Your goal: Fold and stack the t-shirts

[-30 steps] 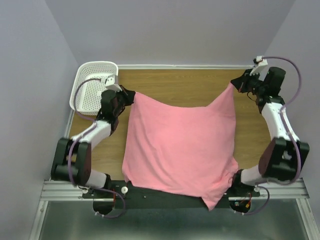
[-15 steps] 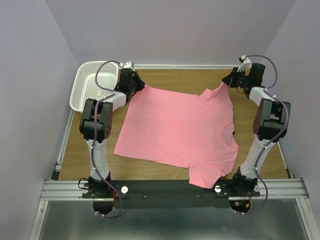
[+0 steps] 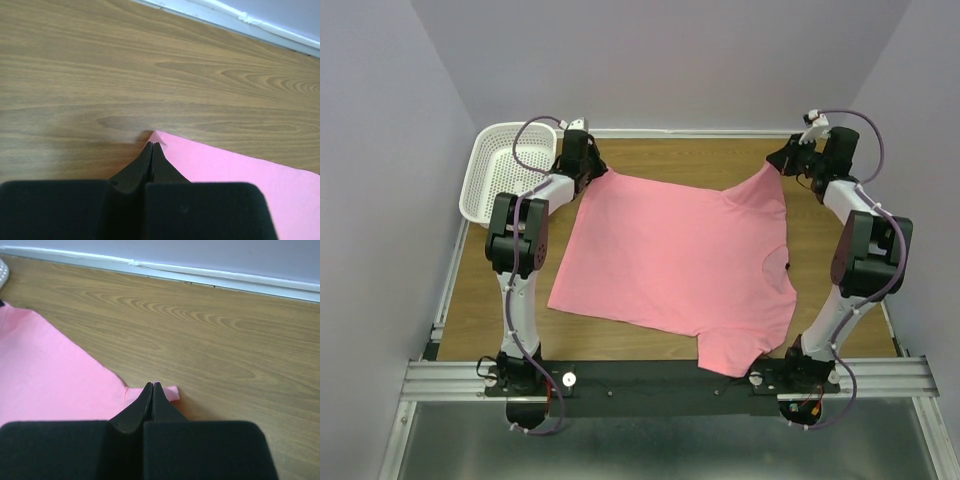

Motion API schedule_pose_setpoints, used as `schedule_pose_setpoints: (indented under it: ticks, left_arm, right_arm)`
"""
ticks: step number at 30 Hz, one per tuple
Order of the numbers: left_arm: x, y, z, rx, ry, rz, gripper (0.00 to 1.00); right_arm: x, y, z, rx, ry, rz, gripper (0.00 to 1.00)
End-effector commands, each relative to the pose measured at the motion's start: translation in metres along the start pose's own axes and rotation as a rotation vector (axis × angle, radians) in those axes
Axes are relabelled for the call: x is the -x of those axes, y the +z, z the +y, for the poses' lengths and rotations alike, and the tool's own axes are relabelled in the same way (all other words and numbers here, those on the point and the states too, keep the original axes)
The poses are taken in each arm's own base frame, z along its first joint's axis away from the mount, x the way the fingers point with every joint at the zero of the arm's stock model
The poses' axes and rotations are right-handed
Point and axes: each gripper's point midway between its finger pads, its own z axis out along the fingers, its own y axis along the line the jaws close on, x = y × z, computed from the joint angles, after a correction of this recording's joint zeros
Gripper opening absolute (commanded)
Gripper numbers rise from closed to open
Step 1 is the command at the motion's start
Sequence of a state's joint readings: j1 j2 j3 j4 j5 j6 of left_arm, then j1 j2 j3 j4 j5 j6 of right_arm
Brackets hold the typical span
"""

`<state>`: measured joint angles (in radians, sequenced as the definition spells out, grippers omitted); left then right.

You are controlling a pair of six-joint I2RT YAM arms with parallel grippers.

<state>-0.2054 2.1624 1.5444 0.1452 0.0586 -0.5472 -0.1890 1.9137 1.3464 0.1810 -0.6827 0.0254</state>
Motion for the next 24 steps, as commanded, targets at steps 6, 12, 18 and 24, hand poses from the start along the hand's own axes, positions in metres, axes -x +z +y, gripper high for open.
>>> schedule_pose_setpoints:
  ticks: [6, 12, 18, 24]
  left_arm:
    - [-0.001, 0.002, 0.031, 0.112, 0.023, 0.008, 0.00]
    - [-0.002, 0.001, 0.040, 0.136, 0.047, 0.011, 0.00]
    - [-0.001, -0.005, 0.046, 0.158, 0.066, 0.007, 0.00]
    - [0.004, -0.017, 0.051, 0.178, 0.084, -0.009, 0.00]
  right_arm:
    - [0.017, -0.037, 0.039, 0.060, -0.103, -0.051, 0.01]
    - [0.012, -0.053, 0.049, 0.053, -0.120, -0.052, 0.01]
    - [0.006, -0.069, 0.054, 0.032, -0.137, -0.048, 0.01]
    - [0.002, -0.086, 0.057, -0.006, -0.157, -0.049, 0.00]
